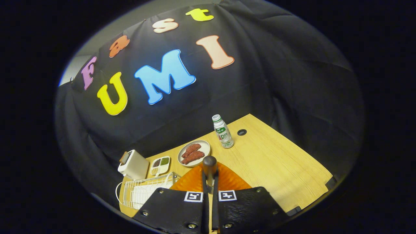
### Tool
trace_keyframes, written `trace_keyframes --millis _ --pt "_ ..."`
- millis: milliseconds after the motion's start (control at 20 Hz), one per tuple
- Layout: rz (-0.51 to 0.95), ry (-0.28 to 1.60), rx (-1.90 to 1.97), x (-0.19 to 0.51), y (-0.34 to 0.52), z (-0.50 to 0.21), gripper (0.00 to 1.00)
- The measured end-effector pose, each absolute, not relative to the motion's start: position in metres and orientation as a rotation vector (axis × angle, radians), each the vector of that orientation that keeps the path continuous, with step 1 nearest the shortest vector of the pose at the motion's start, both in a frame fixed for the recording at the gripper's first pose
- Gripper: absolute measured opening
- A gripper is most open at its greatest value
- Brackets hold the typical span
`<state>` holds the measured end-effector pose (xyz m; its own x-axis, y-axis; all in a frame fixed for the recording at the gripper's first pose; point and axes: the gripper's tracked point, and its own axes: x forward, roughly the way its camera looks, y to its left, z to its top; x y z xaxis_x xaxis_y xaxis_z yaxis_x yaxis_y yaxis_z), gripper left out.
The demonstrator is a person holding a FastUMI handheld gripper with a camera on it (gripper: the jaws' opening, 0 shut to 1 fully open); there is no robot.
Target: Take the plate from the dish rack, then take the spoon from the basket and place it into the plate.
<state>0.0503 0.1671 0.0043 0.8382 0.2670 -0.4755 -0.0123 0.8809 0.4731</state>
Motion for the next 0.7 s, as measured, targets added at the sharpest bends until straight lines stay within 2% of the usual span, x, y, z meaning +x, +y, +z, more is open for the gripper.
trace_keyframes --millis 450,700 --pt "0.402 0.637 0.382 -0.033 0.295 0.012 0.03" --pt "0.483 0.699 0.333 -0.074 0.359 -0.008 0.03"
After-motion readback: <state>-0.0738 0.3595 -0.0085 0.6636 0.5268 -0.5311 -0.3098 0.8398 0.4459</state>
